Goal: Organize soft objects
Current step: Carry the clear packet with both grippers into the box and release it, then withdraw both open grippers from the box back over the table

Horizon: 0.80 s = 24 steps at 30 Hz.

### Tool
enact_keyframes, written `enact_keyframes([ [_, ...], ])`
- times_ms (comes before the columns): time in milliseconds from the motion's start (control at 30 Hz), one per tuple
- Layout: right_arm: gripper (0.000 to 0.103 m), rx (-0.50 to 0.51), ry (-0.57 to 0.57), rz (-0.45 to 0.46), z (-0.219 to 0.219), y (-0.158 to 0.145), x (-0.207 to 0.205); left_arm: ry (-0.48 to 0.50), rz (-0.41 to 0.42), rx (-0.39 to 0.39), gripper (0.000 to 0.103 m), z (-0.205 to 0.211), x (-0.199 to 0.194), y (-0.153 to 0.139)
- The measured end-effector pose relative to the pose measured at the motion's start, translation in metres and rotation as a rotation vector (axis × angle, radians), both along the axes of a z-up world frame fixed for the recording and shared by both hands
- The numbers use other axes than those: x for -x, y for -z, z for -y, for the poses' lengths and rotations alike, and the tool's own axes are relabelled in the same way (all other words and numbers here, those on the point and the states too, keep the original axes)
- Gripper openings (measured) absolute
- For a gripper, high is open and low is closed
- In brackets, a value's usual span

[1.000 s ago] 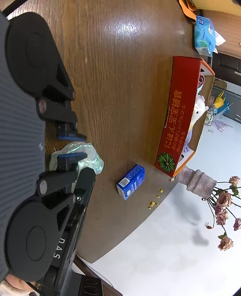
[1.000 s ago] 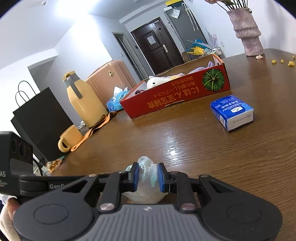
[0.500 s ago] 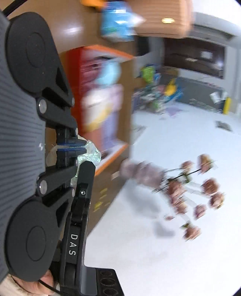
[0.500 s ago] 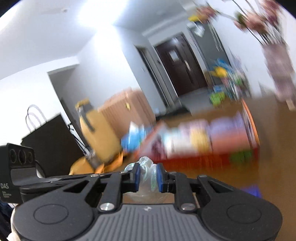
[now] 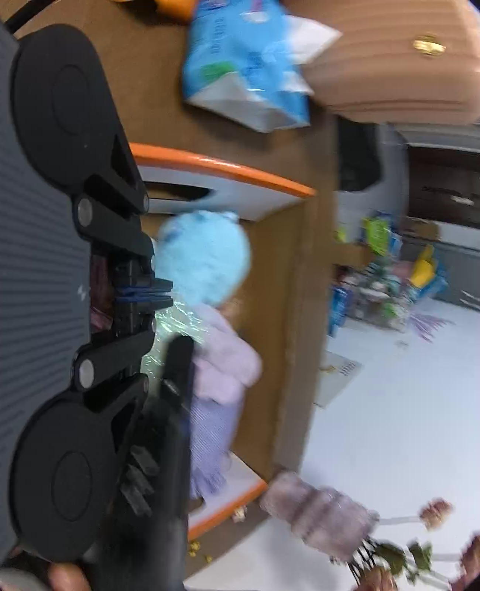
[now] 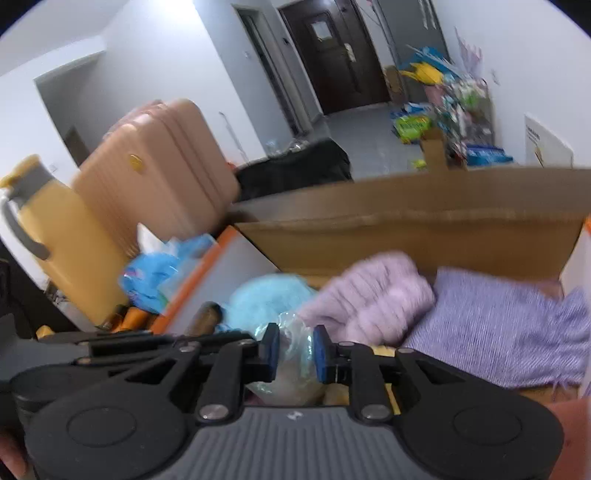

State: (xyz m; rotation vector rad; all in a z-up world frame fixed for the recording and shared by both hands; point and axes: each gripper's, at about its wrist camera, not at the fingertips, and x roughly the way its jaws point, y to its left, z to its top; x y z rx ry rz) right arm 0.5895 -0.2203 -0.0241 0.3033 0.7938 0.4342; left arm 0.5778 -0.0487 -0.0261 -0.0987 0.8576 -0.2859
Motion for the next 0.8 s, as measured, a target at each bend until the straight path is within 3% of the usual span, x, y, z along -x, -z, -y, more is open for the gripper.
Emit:
enact_keyframes([
  [67,0.023,-0.036,-0.004,-0.004,0.001,-0.002,-0.001,0.014,0.016,-0.024,0.005,0.003,0.002,0.002],
  [133,0.035,0.040,-0.005,0.011,-0.008,-0.002,0.003,0.013,0.026,-0.046,0.005,0.007,0.004,-0.002],
  [333,0.040,0.054,0.037,0.058,0.000,-0.036,0.031,-0.014,0.111,-0.048,0.013,-0.005,0.034,-0.046],
  [400,0.043,0.074,0.068,0.106,0.015,-0.058,0.048,-0.027,0.158,-0.055,0.023,-0.010,0.053,-0.068],
  [467,0.046,0.103,0.092,0.154,0.030,-0.083,0.070,-0.034,0.216,-0.063,0.040,-0.016,0.077,-0.090],
  [600,0.063,0.237,0.142,0.275,0.056,-0.125,0.133,-0.047,0.386,-0.123,0.062,-0.025,0.143,-0.122],
  [667,0.081,0.341,0.165,0.367,0.066,-0.136,0.171,-0.070,0.502,-0.123,0.091,-0.029,0.175,-0.129],
  [700,0.091,0.392,0.169,0.434,0.071,-0.138,0.192,-0.093,0.588,-0.123,0.094,-0.031,0.197,-0.130],
  [800,0.092,0.498,0.193,0.540,0.082,-0.139,0.238,-0.113,0.702,-0.153,0.098,-0.027,0.238,-0.131],
])
